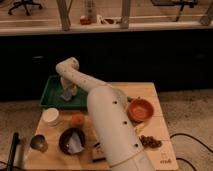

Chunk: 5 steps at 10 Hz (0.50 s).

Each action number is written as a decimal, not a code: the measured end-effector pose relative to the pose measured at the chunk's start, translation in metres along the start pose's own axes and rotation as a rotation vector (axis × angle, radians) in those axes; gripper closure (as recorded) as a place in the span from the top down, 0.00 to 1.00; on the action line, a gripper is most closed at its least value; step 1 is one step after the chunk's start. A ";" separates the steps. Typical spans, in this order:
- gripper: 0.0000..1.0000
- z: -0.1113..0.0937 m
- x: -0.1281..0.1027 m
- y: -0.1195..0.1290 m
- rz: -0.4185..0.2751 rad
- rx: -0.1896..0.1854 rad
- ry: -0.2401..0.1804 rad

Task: Wipe tray with sponge

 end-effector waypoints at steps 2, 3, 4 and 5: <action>0.00 -0.007 -0.026 0.012 -0.053 -0.008 -0.002; 0.00 -0.012 -0.033 0.021 -0.067 -0.012 0.004; 0.00 -0.019 -0.035 0.030 -0.073 -0.015 0.015; 0.00 -0.027 -0.033 0.042 -0.069 -0.017 0.029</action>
